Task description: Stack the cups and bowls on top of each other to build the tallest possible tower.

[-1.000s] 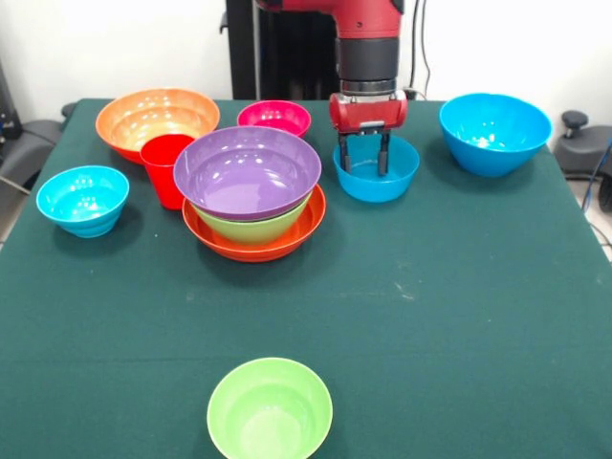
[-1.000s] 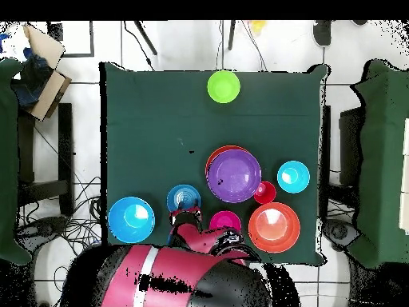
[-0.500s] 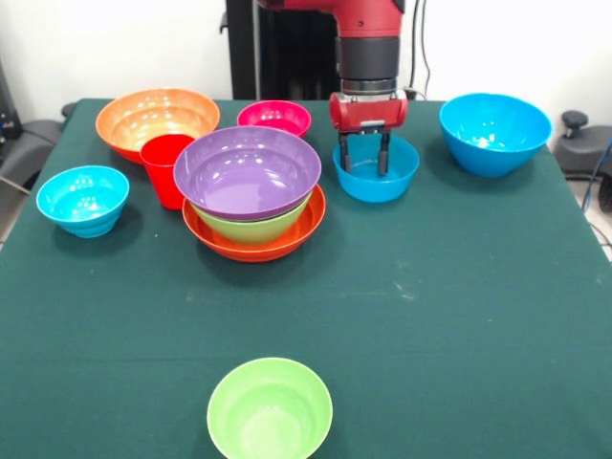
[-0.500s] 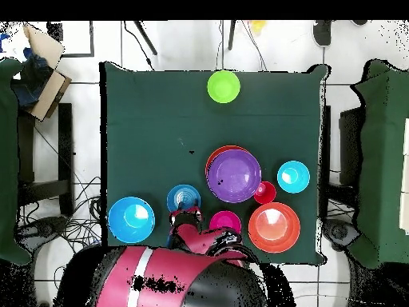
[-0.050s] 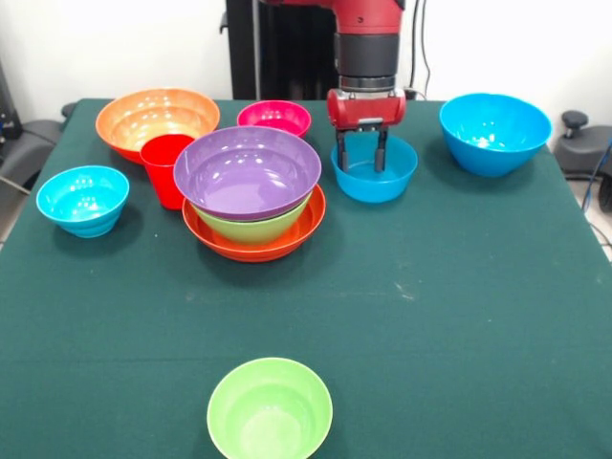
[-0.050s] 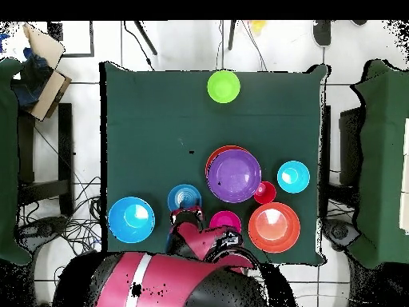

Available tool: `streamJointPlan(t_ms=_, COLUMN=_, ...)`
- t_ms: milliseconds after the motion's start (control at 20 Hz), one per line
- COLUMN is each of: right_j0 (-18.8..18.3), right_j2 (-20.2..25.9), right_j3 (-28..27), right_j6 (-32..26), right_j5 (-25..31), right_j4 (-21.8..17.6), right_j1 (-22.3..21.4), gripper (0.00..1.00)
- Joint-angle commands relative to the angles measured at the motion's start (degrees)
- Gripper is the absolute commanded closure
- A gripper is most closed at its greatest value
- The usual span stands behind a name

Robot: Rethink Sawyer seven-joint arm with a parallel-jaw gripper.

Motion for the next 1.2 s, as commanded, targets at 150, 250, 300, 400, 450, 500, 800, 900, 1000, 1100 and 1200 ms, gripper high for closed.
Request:
streamJointPlan(t_ms=150, right_j0=0.1, right_j2=6.0, right_j3=3.6, right_j6=6.4, right_j5=14.5, right_j4=0.8, right_j1=-11.1, gripper=0.0)
streamJointPlan(t_ms=250, right_j0=0.0, right_j2=6.6, right_j3=4.8, right_j6=6.5, right_j5=16.1, right_j4=0.9, right_j1=-13.4, gripper=0.0)
streamJointPlan(t_ms=300, right_j0=0.0, right_j2=6.7, right_j3=5.1, right_j6=6.6, right_j5=16.7, right_j4=1.0, right_j1=-13.9, gripper=0.0)
streamJointPlan(t_ms=400, right_j0=-0.3, right_j2=7.3, right_j3=5.5, right_j6=6.7, right_j5=18.0, right_j4=1.2, right_j1=-15.1, gripper=0.0)
streamJointPlan(t_ms=450, right_j0=-0.5, right_j2=7.6, right_j3=5.4, right_j6=6.7, right_j5=18.5, right_j4=1.2, right_j1=-15.3, gripper=0.0)
streamJointPlan(t_ms=500, right_j0=-0.4, right_j2=7.5, right_j3=5.2, right_j6=6.8, right_j5=18.4, right_j4=1.2, right_j1=-14.9, gripper=0.0)
streamJointPlan(t_ms=800, right_j0=0.7, right_j2=6.4, right_j3=-0.7, right_j6=6.9, right_j5=14.9, right_j4=1.5, right_j1=-8.4, gripper=0.0)
streamJointPlan(t_ms=900, right_j0=1.0, right_j2=6.1, right_j3=-1.4, right_j6=6.8, right_j5=14.2, right_j4=1.6, right_j1=-7.4, gripper=0.0)
streamJointPlan(t_ms=1000, right_j0=0.9, right_j2=6.0, right_j3=-1.8, right_j6=6.9, right_j5=13.5, right_j4=1.4, right_j1=-6.6, gripper=0.0)
streamJointPlan(t_ms=1100, right_j0=0.6, right_j2=6.0, right_j3=-2.3, right_j6=6.7, right_j5=12.6, right_j4=1.0, right_j1=-5.7, gripper=0.0)
streamJointPlan(t_ms=1200, right_j0=0.1, right_j2=6.0, right_j3=-2.9, right_j6=6.5, right_j5=11.8, right_j4=0.5, right_j1=-4.8, gripper=0.0)
